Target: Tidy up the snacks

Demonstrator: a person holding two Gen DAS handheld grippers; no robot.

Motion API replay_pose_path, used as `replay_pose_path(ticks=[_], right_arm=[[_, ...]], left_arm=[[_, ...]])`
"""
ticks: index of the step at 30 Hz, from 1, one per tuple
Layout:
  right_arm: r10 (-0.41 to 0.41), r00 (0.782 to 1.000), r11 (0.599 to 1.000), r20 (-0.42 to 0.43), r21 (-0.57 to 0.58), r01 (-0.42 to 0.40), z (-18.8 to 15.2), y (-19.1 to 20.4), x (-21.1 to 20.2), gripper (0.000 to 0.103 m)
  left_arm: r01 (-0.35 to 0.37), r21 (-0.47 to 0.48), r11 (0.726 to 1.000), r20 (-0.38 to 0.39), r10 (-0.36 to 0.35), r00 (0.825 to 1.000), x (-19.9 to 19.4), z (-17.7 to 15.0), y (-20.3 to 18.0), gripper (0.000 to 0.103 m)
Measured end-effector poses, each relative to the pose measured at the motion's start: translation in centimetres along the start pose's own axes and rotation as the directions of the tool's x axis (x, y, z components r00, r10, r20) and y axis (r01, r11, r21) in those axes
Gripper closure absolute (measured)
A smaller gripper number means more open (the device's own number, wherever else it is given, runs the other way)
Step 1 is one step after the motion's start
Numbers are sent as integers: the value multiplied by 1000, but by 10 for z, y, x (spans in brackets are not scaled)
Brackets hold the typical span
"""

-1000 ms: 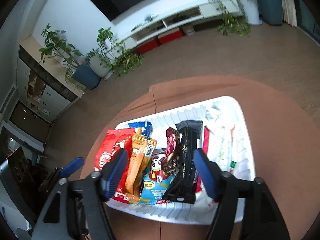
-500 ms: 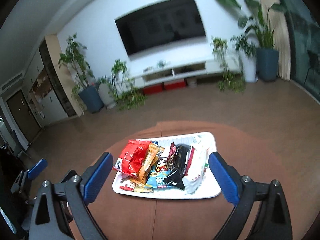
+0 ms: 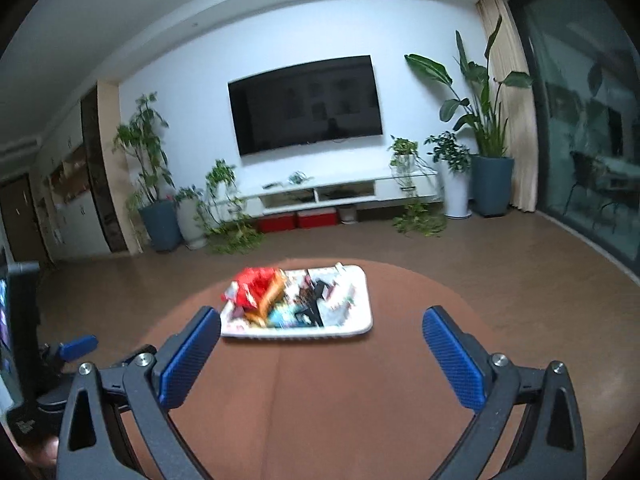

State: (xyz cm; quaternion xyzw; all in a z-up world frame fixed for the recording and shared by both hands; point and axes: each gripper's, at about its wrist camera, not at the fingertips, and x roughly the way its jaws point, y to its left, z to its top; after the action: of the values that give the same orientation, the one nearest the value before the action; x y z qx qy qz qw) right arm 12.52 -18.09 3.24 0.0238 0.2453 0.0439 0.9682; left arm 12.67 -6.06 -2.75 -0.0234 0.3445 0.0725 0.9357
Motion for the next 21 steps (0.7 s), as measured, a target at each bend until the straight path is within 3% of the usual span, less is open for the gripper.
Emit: replay_pose_path(ticks=[9, 21], right_arm=[[-35, 999, 997, 14, -72, 36, -30, 23, -56, 0], [-77, 997, 992, -6, -102, 76, -47, 30, -65, 0]], left_arm=[[35, 43, 998, -44, -33, 998, -42, -55, -18, 0], [43, 7, 999, -42, -43, 998, -60, -48, -5, 0]])
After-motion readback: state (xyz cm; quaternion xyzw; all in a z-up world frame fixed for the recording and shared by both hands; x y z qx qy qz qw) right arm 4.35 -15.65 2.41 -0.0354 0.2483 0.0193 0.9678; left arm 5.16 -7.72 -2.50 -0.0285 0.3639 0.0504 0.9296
